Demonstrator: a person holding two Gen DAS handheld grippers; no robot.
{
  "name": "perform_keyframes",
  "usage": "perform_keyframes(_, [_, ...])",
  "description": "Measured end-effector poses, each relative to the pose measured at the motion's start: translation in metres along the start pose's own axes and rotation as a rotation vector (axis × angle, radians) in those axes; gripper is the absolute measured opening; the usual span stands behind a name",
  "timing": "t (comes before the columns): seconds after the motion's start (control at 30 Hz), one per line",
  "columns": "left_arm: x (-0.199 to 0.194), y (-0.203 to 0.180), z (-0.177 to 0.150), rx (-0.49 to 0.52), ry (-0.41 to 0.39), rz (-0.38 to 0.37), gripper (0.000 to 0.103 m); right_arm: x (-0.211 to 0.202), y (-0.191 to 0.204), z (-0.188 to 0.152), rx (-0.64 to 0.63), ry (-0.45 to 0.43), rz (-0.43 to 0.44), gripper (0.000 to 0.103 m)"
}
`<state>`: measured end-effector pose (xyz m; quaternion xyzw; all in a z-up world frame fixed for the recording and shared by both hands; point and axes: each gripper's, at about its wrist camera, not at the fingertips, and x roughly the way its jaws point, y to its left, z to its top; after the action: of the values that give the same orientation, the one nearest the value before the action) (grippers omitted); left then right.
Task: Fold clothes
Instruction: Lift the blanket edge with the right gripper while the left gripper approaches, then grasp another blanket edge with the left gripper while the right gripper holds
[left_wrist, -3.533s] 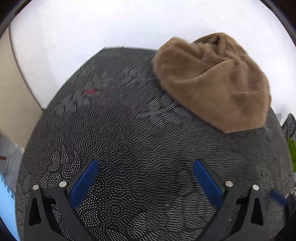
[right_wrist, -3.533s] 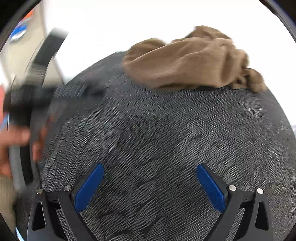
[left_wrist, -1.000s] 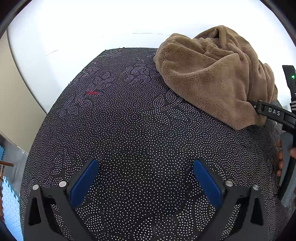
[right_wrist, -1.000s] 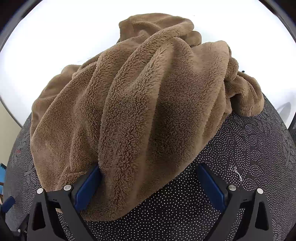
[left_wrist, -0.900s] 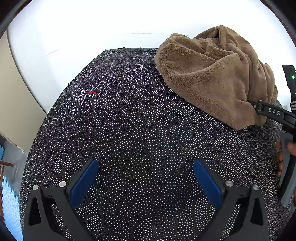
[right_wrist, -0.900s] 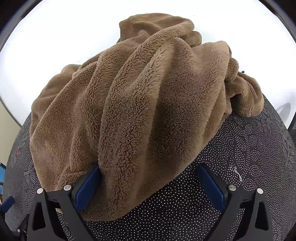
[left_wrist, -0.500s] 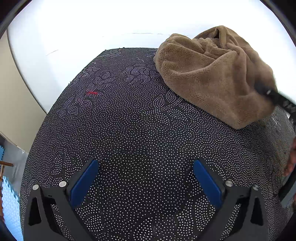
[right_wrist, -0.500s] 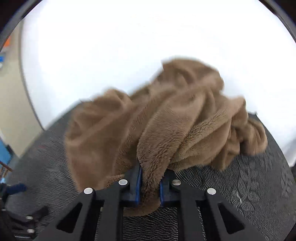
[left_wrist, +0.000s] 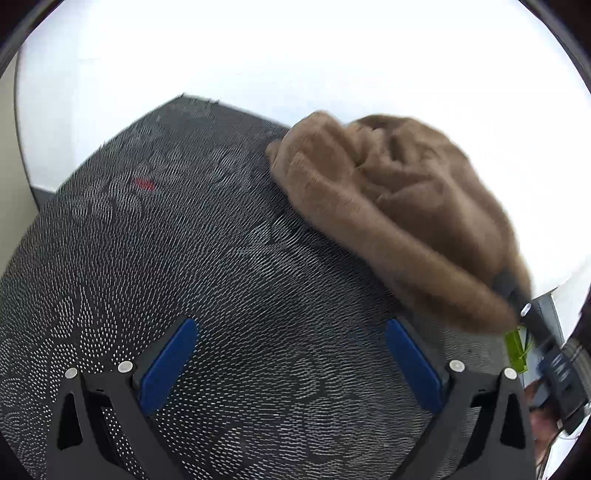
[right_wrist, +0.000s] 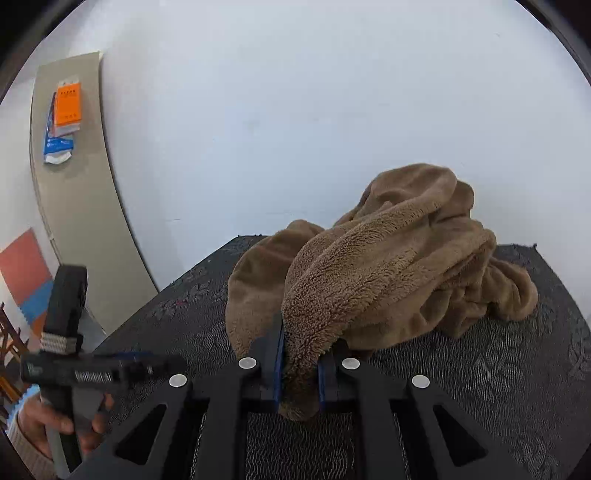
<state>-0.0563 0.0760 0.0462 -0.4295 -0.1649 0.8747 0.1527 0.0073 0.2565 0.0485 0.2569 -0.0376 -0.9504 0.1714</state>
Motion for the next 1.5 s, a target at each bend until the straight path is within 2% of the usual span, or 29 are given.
perform_keyframes(0.1, [-0.006,-0.017,0.008,0.063,-0.007,0.030,0.103,-0.008,-0.008,-0.009,0.034,0.000,0.010,0.014])
perform_keyframes(0.27, [0.004,-0.037,0.039,0.065,0.020,0.027,0.103,-0.020,-0.020,-0.024,0.079,-0.003,0.024,0.014])
perform_keyframes(0.3, [0.009,-0.036,0.040,0.066,0.017,0.015,0.103,-0.021,-0.021,-0.027,0.087,-0.002,0.023,0.014])
perform_keyframes(0.5, [0.056,-0.054,0.101,0.075,0.038,0.025,0.103,-0.007,-0.022,-0.037,0.075,0.014,-0.015,0.014])
perform_keyframes(0.6, [0.083,-0.066,0.123,0.089,0.054,0.065,0.103,-0.007,-0.024,-0.036,0.089,0.012,-0.022,0.015])
perform_keyframes(0.67, [0.100,-0.074,0.132,0.119,0.063,0.098,0.096,-0.007,-0.025,-0.036,0.099,0.010,-0.027,0.016])
perform_keyframes(0.7, [0.111,-0.078,0.137,0.139,0.080,0.122,0.094,-0.007,-0.025,-0.036,0.104,0.010,-0.029,0.020])
perform_keyframes(0.77, [0.130,-0.085,0.143,0.162,0.117,0.159,0.077,-0.008,-0.027,-0.036,0.114,0.008,-0.033,0.030])
perform_keyframes(0.8, [0.139,-0.088,0.145,0.171,0.138,0.170,0.071,-0.008,-0.027,-0.035,0.117,0.006,-0.038,0.045])
perform_keyframes(0.83, [0.149,-0.091,0.147,0.180,0.160,0.182,0.060,-0.009,-0.026,-0.035,0.117,0.001,-0.050,0.058])
perform_keyframes(0.87, [0.159,-0.093,0.148,0.183,0.185,0.188,0.051,-0.012,-0.026,-0.036,0.117,-0.008,-0.056,0.077])
perform_keyframes(0.9, [0.167,-0.094,0.150,0.188,0.202,0.190,0.047,-0.015,-0.025,-0.035,0.115,-0.018,-0.057,0.080])
perform_keyframes(1.1, [0.185,-0.096,0.158,0.153,0.230,0.182,0.045,-0.018,-0.022,-0.035,0.120,-0.034,-0.065,0.080])
perform_keyframes(1.3, [0.167,-0.079,0.170,0.043,0.200,0.089,0.045,-0.018,-0.022,-0.034,0.132,-0.036,-0.071,0.080])
perform_keyframes(1.5, [0.158,-0.089,0.171,0.084,0.190,0.065,0.047,-0.017,-0.021,-0.034,0.135,-0.037,-0.078,0.080])
